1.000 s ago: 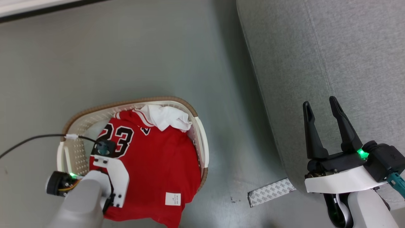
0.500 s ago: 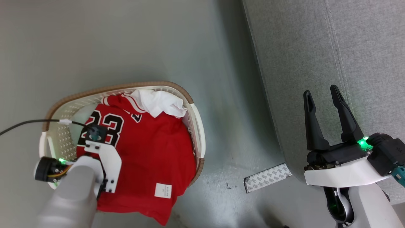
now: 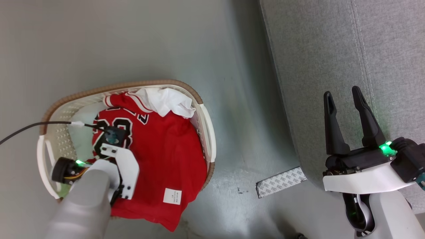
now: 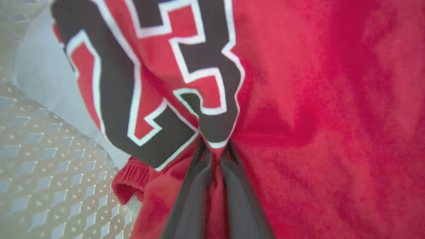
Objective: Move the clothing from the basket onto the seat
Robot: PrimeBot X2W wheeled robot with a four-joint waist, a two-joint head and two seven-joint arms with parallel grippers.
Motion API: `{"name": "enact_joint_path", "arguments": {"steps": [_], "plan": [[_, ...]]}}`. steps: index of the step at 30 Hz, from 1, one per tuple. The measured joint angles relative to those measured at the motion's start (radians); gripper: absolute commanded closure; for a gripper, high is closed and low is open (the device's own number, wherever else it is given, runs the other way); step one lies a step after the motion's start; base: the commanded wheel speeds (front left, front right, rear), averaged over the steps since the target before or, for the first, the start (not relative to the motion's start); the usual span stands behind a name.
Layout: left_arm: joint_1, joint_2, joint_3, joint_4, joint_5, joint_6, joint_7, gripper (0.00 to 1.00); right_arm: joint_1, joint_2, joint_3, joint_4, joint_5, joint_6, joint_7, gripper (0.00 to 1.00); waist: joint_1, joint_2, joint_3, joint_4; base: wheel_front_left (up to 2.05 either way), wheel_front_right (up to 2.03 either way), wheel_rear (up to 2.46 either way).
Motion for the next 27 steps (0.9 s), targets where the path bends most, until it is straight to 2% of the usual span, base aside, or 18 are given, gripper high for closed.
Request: {"name": "enact_joint_path", "arguments": {"steps": [7, 13, 20, 27], "plan": [[0.004, -0.033, 0.019, -0.003, -0.043, -0.018, -0.061, 1.00, 0.000, 0.000, 0.000, 0.021, -0.006, 0.000, 0.000, 0.00, 0.0000, 0.0000, -0.049, 0.012, 0.00, 0.00, 0.00], [0.057, -0.060, 0.051, -0.018, -0.097, -0.041, -0.168, 1.00, 0.014, 0.001, -0.016, 0.051, -0.022, 0.000, 0.000, 0.00, 0.0000, 0.0000, -0.128, 0.030, 0.00, 0.00, 0.00], [0.156, -0.081, 0.084, -0.046, -0.171, -0.070, -0.315, 1.00, 0.076, 0.001, -0.041, 0.100, -0.058, 0.000, 0.000, 0.00, -0.0001, 0.0000, -0.278, 0.072, 0.00, 0.00, 0.00], [0.262, -0.101, 0.095, -0.100, -0.216, -0.081, -0.387, 1.00, 0.141, 0.001, -0.057, 0.143, -0.078, 0.000, 0.000, 0.00, -0.0002, 0.0000, -0.426, 0.118, 0.00, 0.00, 0.00]]}}
